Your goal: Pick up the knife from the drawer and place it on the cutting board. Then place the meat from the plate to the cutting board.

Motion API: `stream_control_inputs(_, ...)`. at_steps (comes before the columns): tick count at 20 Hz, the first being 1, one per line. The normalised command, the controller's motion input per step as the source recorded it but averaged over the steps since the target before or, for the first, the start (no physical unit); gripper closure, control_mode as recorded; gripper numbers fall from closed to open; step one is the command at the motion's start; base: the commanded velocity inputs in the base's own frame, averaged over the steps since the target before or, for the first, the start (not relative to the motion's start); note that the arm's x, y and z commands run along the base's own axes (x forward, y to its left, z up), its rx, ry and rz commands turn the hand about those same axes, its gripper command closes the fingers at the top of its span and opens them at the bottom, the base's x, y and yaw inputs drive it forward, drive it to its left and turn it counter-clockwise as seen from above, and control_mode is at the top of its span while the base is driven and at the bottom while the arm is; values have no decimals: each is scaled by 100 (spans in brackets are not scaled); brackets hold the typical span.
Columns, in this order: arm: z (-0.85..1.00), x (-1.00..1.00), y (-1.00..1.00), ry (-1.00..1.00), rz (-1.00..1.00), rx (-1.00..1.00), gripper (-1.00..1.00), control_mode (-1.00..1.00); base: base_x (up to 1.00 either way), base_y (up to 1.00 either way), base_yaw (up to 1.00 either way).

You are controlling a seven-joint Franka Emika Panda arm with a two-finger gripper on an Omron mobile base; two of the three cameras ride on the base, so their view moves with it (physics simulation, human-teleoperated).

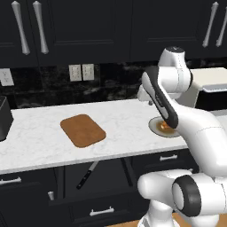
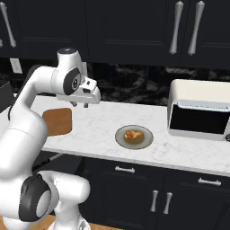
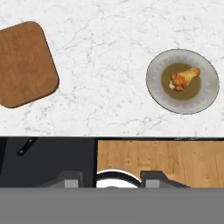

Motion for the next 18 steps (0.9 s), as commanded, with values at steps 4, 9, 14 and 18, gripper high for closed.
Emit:
stream_control_inputs(4, -6, 8, 8, -3, 0, -2, -100, -100, 0, 0, 0)
stream_control_inputs(9, -4, -10, 59, -2, 6, -2, -100, -100, 0, 0, 0)
stream_control_inputs(14, -18, -50, 68, 3, 12, -3, -100, -100, 0, 0, 0)
stream_control_inputs(18, -25, -40, 53, 9, 9, -7, -100, -100, 0, 0, 0)
